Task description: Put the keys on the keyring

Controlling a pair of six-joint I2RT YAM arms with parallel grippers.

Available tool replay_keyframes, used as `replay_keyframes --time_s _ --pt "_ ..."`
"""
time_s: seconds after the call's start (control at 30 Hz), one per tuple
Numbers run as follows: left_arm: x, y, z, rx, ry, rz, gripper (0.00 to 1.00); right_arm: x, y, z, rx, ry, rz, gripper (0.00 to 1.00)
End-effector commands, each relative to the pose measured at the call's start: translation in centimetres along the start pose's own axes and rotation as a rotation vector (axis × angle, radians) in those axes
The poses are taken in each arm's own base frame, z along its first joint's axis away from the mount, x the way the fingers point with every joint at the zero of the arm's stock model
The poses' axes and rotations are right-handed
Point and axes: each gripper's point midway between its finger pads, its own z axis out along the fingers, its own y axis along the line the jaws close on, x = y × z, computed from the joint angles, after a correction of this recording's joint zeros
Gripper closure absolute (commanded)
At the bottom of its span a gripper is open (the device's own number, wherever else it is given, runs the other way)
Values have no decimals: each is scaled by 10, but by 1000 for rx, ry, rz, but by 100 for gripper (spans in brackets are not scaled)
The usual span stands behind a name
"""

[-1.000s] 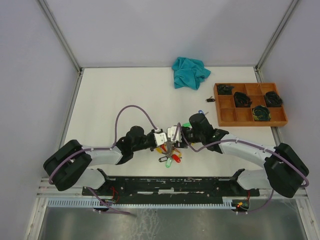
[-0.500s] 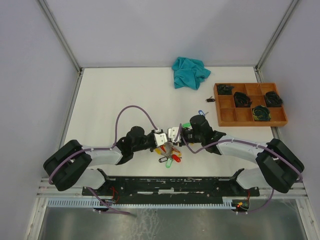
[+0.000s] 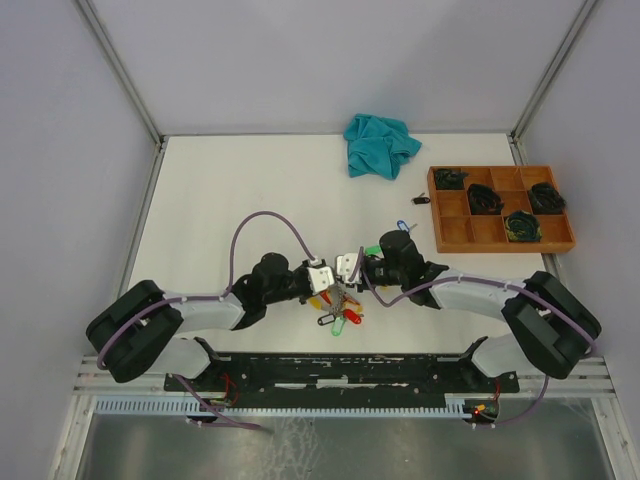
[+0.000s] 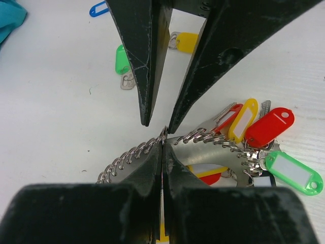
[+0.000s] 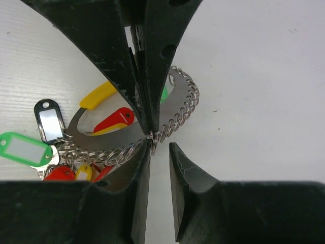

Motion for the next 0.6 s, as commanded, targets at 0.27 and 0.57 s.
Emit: replay_keyframes --time_s 0.27,0.57 --pt "-52 17 -2 -60 -174 74 97 16 6 4 -11 15 67 72" --pt "-46 20 0 -68 -142 67 97 -1 -8 -9 50 -37 63 70"
